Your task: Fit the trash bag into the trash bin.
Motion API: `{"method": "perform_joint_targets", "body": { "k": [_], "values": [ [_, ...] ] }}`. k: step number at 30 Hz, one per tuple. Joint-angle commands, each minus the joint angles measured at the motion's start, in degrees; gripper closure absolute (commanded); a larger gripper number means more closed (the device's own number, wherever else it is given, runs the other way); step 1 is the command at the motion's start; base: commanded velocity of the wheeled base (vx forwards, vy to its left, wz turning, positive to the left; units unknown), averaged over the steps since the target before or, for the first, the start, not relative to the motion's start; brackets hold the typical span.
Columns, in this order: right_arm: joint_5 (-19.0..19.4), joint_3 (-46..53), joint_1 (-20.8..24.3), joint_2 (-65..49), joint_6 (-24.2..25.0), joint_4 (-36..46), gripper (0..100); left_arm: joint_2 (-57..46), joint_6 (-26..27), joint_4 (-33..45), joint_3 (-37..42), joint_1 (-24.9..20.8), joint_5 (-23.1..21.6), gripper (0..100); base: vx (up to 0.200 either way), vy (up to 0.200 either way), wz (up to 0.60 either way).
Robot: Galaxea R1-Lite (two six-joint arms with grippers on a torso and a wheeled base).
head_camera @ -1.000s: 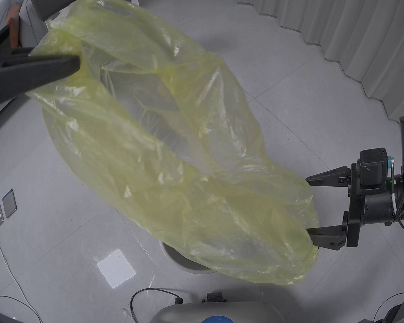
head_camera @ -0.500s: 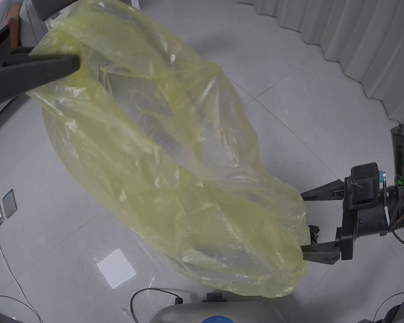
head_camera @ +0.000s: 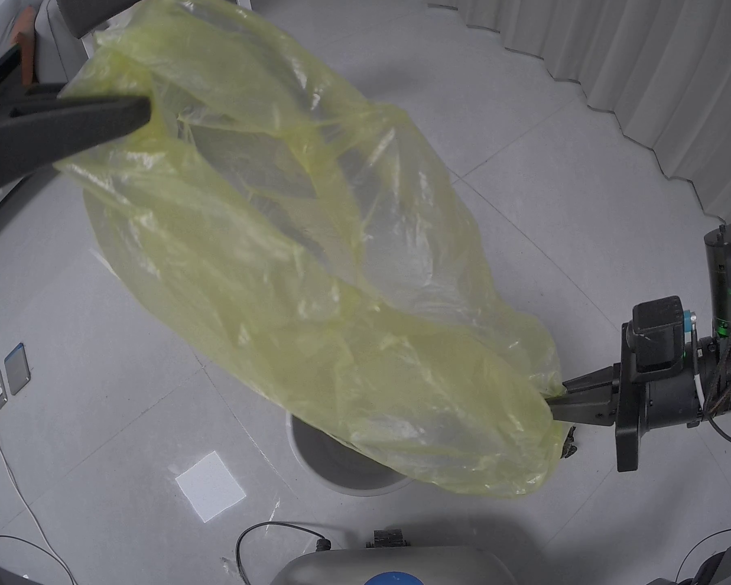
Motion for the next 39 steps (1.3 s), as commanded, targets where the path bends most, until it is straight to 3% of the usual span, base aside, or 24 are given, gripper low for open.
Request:
{"method": "perform_joint_targets", "body": {
  "k": [1, 3, 6, 10, 12, 15, 22, 27, 39],
  "values": [
    [0.18, -0.67, -2.84, 0.11, 0.80, -0.30, 100, -4.52, -5.60, -3.20, 9.67, 1.83, 0.02, 100, 0.000, 0.000, 0.00],
    [0.27, -0.67, -3.37, 0.54, 1.41, -0.48, 100, -5.57, -7.62, -6.10, 13.10, 2.00, 0.20, 100, 0.000, 0.000, 0.00],
    [0.10, -0.67, -3.45, 2.39, 3.34, -0.57, 100, -8.56, -14.65, -17.17, 24.17, 2.44, 1.08, 100, 0.000, 0.000, 0.00],
    [-0.26, -0.67, -3.37, 4.41, 3.52, -0.57, 100, -9.79, -19.66, -26.84, 34.11, 2.18, 7.40, 100, 0.000, 0.000, 0.00],
    [-1.40, -0.32, -3.28, 5.73, 3.70, -0.48, 100, -10.06, -21.59, -30.71, 39.91, 1.83, 12.68, 100, 0.000, 0.000, 0.00],
    [-4.30, 0.56, -3.02, 6.96, 4.05, -0.30, 100, -9.88, -23.35, -32.73, 44.21, 1.92, 15.05, 100, 0.000, 0.000, 0.00],
    [-5.97, 1.96, -3.02, 11.00, 4.22, -0.57, 100, -7.16, -27.66, -36.68, 49.66, 3.15, 16.19, 100, 0.000, 0.000, 0.00],
    [-5.88, 2.05, -3.19, 15.05, 4.93, -1.71, 100, -0.56, -27.83, -46.61, 54.32, 5.69, 17.25, 100, 0.000, 0.000, 0.00],
    [-5.44, 1.70, -4.69, 19.88, 5.19, -4.61, 100, 10.16, -31.52, -55.40, 55.90, 4.64, 19.53, 100, 0.000, 0.000, 0.00]
  ]
}}
